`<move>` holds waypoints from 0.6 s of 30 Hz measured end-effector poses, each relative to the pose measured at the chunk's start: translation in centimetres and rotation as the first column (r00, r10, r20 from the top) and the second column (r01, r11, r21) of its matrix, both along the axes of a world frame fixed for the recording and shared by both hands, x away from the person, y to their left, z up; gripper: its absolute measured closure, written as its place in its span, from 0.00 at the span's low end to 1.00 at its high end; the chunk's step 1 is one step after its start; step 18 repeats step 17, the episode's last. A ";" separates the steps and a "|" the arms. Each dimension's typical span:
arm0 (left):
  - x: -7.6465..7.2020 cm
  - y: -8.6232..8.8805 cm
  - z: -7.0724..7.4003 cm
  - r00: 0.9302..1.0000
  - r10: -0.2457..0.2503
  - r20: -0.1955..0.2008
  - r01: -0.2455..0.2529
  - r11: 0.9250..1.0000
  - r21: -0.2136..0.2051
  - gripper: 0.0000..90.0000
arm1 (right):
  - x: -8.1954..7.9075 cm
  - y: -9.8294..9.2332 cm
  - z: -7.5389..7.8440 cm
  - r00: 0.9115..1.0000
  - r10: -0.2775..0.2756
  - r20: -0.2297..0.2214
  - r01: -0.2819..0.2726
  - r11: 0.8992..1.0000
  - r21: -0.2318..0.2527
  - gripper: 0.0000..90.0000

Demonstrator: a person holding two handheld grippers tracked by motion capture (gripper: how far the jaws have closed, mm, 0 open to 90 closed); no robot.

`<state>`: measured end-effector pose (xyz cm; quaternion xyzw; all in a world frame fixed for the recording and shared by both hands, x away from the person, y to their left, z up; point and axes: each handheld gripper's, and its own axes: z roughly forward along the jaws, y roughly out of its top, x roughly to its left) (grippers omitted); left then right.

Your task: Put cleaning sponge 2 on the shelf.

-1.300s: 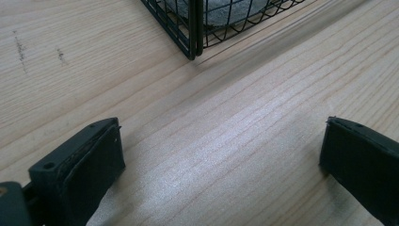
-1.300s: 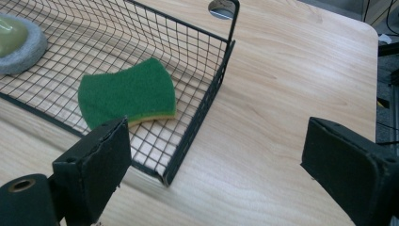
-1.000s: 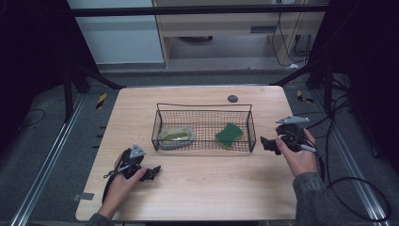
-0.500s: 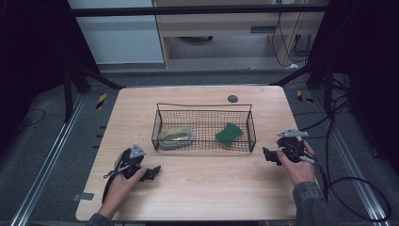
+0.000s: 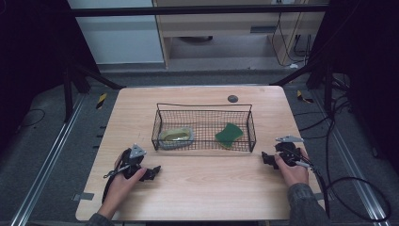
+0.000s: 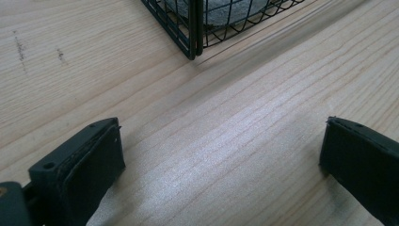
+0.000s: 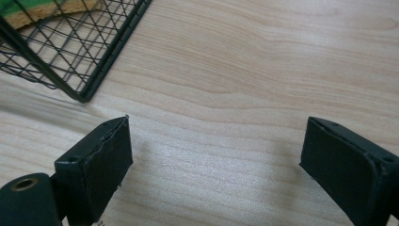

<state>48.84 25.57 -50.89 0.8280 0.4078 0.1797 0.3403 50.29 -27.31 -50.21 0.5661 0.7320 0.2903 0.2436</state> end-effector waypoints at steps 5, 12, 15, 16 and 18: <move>0.0 0.0 0.0 1.000 0.000 0.000 0.000 1.000 0.000 0.00 | 0.0 -0.1 -0.7 0.999 -0.027 0.018 0.026 0.999 0.037 0.09; 0.0 0.0 0.0 1.000 0.002 0.000 -0.002 1.000 0.002 0.00 | -0.2 -0.1 -1.0 0.999 -0.018 0.040 0.016 0.999 0.036 0.06; 0.0 0.0 0.0 1.000 0.002 0.000 -0.002 1.000 0.002 0.00 | -0.3 0.0 -1.0 0.999 -0.003 0.041 0.001 0.999 0.033 0.06; 0.0 0.0 0.0 1.000 0.003 0.000 -0.003 1.000 0.002 0.00 | -0.3 0.0 -1.0 0.999 -0.005 0.041 0.004 0.999 0.034 0.06; 0.0 0.0 0.0 1.000 0.002 0.001 -0.002 1.000 0.001 0.00 | -0.3 0.0 -1.0 0.999 -0.004 0.039 0.003 0.999 0.034 0.05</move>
